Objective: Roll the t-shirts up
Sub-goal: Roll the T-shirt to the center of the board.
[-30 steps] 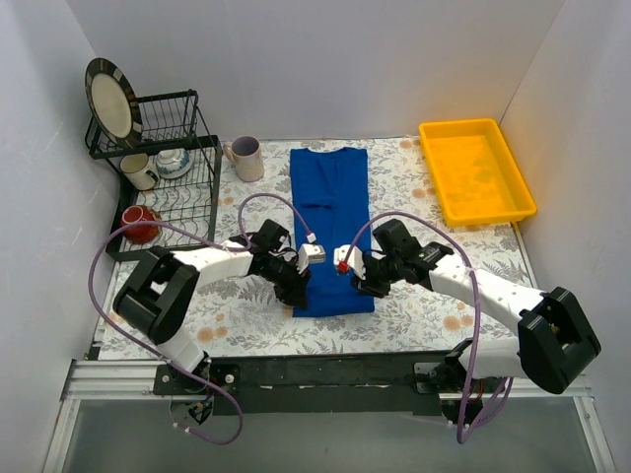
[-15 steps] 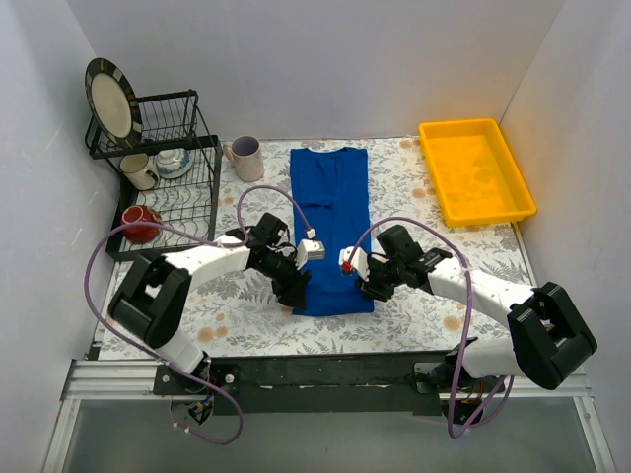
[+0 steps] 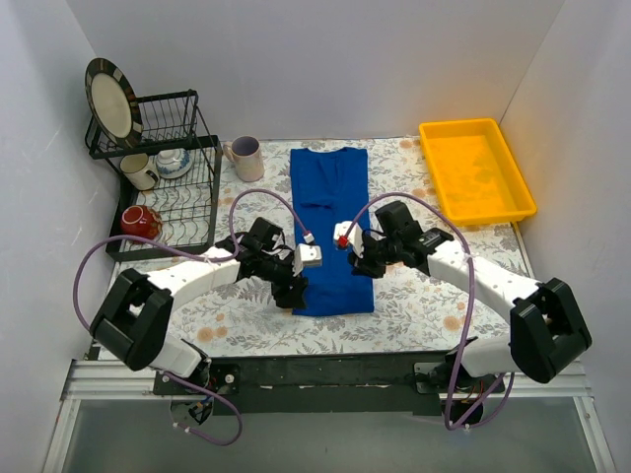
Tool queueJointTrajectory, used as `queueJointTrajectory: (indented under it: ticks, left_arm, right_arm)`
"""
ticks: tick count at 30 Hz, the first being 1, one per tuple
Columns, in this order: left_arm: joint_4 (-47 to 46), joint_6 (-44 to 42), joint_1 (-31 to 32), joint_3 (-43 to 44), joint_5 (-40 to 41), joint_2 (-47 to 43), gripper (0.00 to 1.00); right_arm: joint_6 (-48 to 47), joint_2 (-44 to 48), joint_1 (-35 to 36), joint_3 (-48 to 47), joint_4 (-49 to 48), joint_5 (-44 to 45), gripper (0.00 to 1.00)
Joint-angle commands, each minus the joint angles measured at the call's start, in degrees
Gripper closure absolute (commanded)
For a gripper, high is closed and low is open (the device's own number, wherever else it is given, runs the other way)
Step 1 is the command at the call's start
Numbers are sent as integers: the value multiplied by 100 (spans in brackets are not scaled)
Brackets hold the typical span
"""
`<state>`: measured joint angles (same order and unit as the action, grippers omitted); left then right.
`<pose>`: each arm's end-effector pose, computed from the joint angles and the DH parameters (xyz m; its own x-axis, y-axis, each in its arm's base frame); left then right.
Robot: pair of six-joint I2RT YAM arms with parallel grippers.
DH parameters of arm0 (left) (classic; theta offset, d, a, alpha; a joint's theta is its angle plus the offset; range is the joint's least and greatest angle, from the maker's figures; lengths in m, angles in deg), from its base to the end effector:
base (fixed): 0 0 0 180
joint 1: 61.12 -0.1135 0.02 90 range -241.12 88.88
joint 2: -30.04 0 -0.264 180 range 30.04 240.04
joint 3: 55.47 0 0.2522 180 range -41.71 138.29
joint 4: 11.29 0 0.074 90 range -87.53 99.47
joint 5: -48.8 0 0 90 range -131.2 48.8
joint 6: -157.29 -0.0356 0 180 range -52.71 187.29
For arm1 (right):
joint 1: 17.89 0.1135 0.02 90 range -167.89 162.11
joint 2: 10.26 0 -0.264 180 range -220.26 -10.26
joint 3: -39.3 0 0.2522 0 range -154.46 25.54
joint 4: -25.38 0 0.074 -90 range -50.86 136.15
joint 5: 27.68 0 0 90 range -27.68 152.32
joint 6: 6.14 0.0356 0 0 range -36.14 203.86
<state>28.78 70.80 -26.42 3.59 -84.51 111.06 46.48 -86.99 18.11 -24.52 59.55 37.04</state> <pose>0.1995 -0.1678 0.1917 -0.7663 0.4764 -0.4310 0.6330 0.4451 -0.6334 0.2156 0.1754 0.2363 -0.0053 -0.6824 -0.7310 -0.9690 0.1842 -0.1649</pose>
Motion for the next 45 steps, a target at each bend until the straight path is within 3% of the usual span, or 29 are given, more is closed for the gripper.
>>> queueJointTrajectory:
  ticks: [1,2,4,9,14,19,25,27,28,30,38,41,45]
  left_arm:
    - [-522,1236,-173,216,-177,292,47]
    - [-417,1379,-200,251,-300,362,52]
    - [-416,1678,-235,199,-537,301,53]
    - [-591,2733,-314,84,-924,274,51]
    - [-1117,3348,-411,23,-2057,555,46]
    - [-2249,4454,-429,-144,-2103,1134,42]
    - [-2813,5184,-438,181,-2200,1917,40]
    - [-2771,5326,-446,269,-1981,2234,39]
    - [-2493,5353,-446,286,-1284,2322,37]
    - [-2446,5424,-490,191,-995,2410,36]
    - [-2587,5502,-605,576,-2918,1839,45]
    - [-2674,5608,-394,822,-2973,2049,45]
    - [-3515,6089,44,1147,-2850,2612,46]
  right_arm:
    - [170,-298,46,-74,122,-732,74]
    - [179,-351,64,-100,139,-785,74]
    - [170,-509,90,-100,148,-900,75]
    - [-5,-825,90,-109,271,-1049,79]
    - [-93,-1010,90,-232,438,-1172,81]
    - [73,-1107,64,-232,325,-1146,81]
    - [609,-1160,-383,-398,148,-1278,81]
    - [680,-1151,-577,-530,174,-1304,81]
    - [724,-1134,-630,-574,209,-1304,81]
    - [750,-1081,-797,-697,245,-1304,81]
    - [733,-862,-1385,-1576,1078,-1287,81]
    - [715,-870,-1517,-1884,1325,-1252,81]
    - [636,-826,-1614,-2051,1484,-1076,81]
